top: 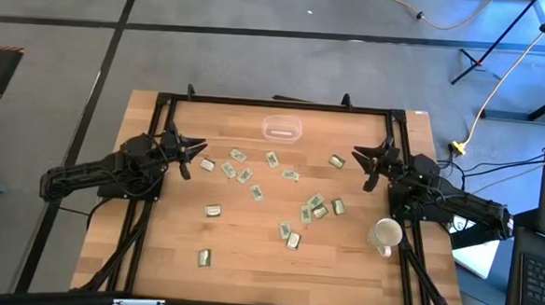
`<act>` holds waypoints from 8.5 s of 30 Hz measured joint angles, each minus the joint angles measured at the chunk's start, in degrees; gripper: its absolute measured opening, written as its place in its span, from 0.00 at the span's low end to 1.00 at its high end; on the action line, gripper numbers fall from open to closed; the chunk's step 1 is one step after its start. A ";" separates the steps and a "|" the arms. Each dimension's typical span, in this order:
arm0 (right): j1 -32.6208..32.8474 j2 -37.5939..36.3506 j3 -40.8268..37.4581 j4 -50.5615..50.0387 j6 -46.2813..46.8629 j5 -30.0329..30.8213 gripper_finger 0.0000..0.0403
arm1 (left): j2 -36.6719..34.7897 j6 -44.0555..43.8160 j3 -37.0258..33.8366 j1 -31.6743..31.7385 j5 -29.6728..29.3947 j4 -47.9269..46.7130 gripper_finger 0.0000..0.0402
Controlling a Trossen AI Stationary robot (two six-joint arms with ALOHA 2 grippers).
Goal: Pick and place items into bin
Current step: Put the green stevia packet into the transparent bin, then put the white stevia packet into the transparent bin
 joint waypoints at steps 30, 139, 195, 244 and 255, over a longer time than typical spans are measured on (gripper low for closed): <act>0.00 34.33 23.48 -16.52 0.97 1.00 0.25 | -0.02 0.07 0.00 0.01 -0.14 0.48 0.17; -8.26 113.18 77.99 -22.75 -6.16 -3.09 0.04 | -0.02 14.51 0.02 0.02 -1.09 0.02 0.17; 11.76 115.49 77.25 -46.37 -10.56 -2.41 0.20 | 0.00 14.49 0.02 0.02 -1.09 -1.26 0.17; -1.69 115.08 95.03 -46.06 -20.15 7.71 0.02 | 0.00 14.49 0.02 0.00 -1.09 -1.27 0.17; -6.55 115.38 87.61 -40.34 -19.69 0.45 0.02 | 0.00 14.49 0.02 0.00 -1.09 -1.27 0.17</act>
